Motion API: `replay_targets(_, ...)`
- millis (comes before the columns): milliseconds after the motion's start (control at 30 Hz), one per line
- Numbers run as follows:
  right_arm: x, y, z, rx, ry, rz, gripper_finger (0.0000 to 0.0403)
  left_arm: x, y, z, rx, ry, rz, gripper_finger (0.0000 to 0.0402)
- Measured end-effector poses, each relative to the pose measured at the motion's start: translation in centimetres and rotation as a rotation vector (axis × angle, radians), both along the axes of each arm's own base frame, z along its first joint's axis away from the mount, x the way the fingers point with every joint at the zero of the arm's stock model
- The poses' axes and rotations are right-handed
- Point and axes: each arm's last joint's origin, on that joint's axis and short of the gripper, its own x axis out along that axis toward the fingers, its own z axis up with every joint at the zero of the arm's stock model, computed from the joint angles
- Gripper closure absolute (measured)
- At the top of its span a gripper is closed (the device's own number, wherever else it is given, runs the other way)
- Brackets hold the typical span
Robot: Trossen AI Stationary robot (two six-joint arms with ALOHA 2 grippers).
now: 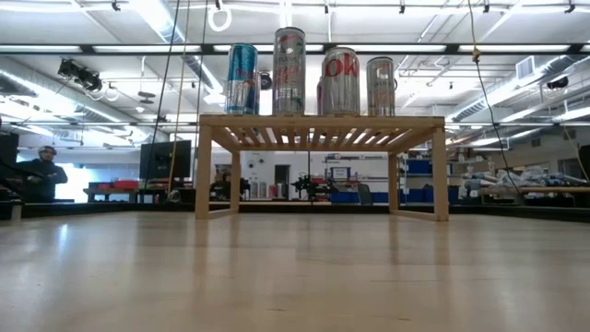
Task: Place canned beverage on shelf
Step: Put the white and yellow soda can on the shelf aligned with the white and yellow soda can
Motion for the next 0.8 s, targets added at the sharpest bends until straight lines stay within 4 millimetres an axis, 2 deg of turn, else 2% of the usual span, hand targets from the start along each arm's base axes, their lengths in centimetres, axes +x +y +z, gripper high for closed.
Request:
replay_targets(133,-1.6,-0.4,0.3,-0.014,-0.026,-0.008,0.0146,0.0,0.0,0.0,0.001,0.000,0.001,0.0033)
replay_targets(300,-3.2,-0.9,-1.3,-0.023,-0.035,-0.033,0.0146,0.1,0.3,0.0,0.002,-0.001,0.016,0.0033)
replay_targets(500,-3.9,-1.0,-5.0,-0.010,-0.096,0.033,0.0146,0.3,1.2,0.0,-0.001,-0.001,0.056,0.0033)
replay_targets(800,-2.8,-1.4,-11.7,-0.008,-0.203,0.029,0.0140,0.5,1.7,-0.1,0.000,0.001,0.074,0.0033)
